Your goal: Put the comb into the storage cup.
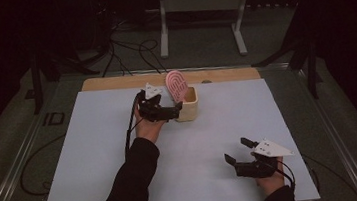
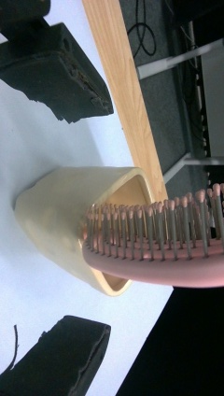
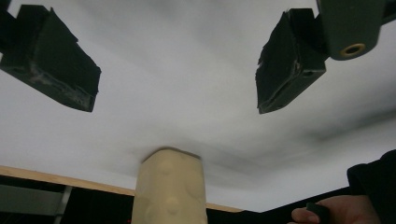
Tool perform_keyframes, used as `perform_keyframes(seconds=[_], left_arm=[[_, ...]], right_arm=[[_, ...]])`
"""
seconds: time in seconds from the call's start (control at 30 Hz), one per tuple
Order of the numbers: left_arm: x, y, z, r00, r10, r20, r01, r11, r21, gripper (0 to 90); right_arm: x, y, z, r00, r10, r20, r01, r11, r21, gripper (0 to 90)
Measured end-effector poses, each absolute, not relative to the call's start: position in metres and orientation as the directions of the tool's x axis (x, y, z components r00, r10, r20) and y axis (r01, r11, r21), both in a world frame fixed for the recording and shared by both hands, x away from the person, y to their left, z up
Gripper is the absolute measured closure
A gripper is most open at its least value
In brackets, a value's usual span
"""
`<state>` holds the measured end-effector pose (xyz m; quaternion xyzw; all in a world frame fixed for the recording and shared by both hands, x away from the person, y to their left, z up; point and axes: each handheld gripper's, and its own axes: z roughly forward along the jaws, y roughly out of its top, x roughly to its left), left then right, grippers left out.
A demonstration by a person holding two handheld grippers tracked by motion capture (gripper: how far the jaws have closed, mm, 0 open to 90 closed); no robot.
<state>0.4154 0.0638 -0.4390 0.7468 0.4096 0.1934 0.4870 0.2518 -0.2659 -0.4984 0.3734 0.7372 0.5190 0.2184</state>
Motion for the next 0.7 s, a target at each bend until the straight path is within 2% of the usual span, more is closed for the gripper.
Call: perform_keyframes(seconds=[0.4,0.7], left_arm=[[0.407,0.079,-0.436,0.6,0.798,-0.059,0.404,-0.238,0.883,0.3],[0.398,0.099,-0.437,0.591,0.804,-0.061,0.424,-0.246,0.871,0.3]], right_arm=[[0.252,-0.266,-0.499,-0.625,0.778,0.064,0.326,0.185,0.927,13.6],[0.252,-0.265,-0.499,-0.625,0.778,0.065,0.329,0.186,0.926,13.6]])
